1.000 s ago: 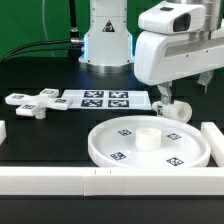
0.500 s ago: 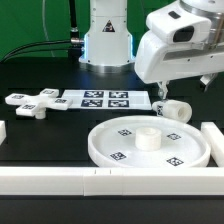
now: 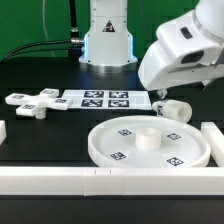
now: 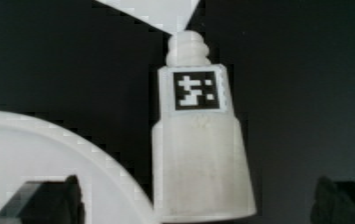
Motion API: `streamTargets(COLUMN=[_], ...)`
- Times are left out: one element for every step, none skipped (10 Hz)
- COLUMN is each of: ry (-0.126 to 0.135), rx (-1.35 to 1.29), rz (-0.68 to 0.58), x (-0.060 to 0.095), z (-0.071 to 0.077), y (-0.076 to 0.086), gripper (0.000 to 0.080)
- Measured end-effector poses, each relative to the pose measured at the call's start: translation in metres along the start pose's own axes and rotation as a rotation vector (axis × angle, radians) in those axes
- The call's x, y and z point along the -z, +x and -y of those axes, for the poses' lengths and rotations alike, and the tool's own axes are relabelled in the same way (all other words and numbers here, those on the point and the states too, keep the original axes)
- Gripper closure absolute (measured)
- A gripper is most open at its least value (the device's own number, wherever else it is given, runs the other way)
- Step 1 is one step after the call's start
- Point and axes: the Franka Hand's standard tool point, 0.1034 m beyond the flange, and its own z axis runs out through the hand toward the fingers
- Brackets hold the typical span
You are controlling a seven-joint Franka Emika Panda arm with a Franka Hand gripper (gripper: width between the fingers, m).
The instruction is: Assemble round table
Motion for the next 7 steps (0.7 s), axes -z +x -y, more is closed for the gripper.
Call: streamTargets(ry=[0.009, 0.016, 0.021, 0.018, 0.012, 0.011, 0.011], rx=[0.005, 0.01, 0.013, -0.009, -0.04, -0.052, -0.05], rz=[0.077, 0.145, 0.195, 0.207, 0.162, 0.162, 0.157], x=[-0.001, -0.004, -0.007, -0.012, -0.019, -0.024, -0.025], z=[-0.001, 0.001, 0.003, 0.004, 0.005, 0.006, 0.006], y=[-0.005, -0.005, -0.004, 0.002, 0.01, 0.009, 0.01], gripper=[0.015, 0.015, 0.015, 0.015, 0.015, 0.015, 0.015])
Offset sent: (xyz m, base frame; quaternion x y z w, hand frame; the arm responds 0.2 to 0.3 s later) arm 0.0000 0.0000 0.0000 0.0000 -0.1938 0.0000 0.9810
